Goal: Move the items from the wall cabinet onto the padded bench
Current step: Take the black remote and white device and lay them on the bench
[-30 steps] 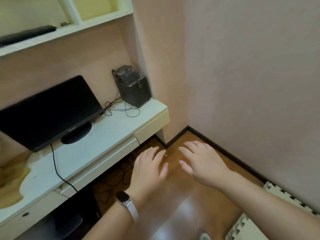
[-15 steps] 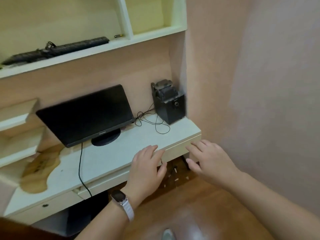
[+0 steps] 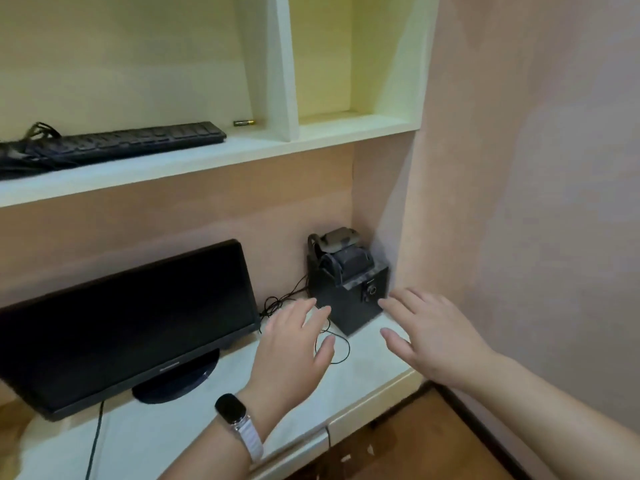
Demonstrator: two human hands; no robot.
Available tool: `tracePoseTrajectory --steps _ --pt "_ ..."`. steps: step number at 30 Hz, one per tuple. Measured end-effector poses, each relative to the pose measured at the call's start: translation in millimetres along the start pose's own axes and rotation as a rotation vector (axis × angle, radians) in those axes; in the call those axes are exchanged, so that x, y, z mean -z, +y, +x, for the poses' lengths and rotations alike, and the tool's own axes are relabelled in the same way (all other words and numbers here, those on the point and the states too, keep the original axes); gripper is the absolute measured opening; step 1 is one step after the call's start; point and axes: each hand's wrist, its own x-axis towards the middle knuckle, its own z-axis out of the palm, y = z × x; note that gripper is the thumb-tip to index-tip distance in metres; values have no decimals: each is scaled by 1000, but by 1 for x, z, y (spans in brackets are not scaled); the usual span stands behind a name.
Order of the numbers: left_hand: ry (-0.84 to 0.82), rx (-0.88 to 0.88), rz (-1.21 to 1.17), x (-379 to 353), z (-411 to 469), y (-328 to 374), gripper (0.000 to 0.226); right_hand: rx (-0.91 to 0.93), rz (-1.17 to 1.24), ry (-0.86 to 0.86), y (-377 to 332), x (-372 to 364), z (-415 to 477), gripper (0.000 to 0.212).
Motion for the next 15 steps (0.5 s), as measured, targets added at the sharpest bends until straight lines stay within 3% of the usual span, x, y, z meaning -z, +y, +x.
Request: tracePoseTrajectory --steps 7,15 --pt "86 -108 -26 4 77 -43 43 -7 -59 93 9 10 81 48" --pt "241 -174 7 34 151 -40 41 1 -67 193 32 41 149 50"
